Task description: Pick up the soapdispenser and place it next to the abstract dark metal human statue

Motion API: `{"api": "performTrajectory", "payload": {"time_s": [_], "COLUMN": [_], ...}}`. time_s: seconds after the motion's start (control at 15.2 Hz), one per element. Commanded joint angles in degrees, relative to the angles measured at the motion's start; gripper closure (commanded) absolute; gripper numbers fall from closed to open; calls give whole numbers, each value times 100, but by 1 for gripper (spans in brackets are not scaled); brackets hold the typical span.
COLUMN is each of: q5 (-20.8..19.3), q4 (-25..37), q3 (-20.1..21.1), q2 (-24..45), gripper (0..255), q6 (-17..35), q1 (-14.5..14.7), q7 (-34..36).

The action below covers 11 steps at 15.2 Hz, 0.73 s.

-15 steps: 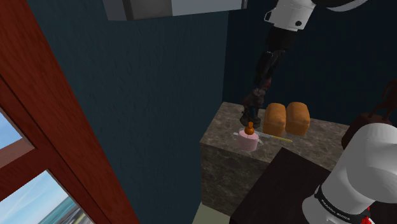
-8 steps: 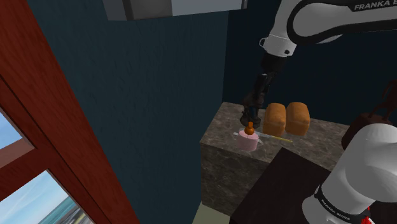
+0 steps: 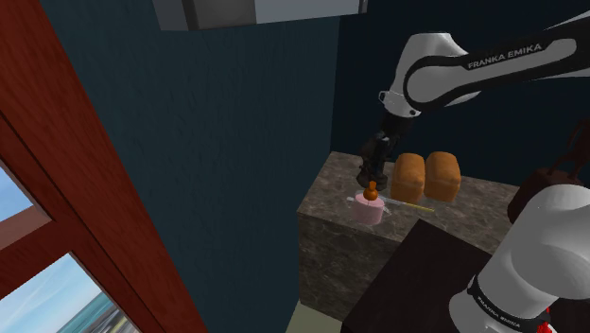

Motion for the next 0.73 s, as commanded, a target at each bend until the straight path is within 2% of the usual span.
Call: {"api": "performTrajectory", "payload": {"time_s": [0.0,0.4,0.66], "q5": [-75,-209,-147], "q4": [-102,-248,-183], "q3": [-124,-522,-797], "q2": [315,1425,2314], "gripper": [0,0,0], "q6": [379,1509,2248], "q1": [-52,-169,-190], "q7": [-150,-620,-1004]}}
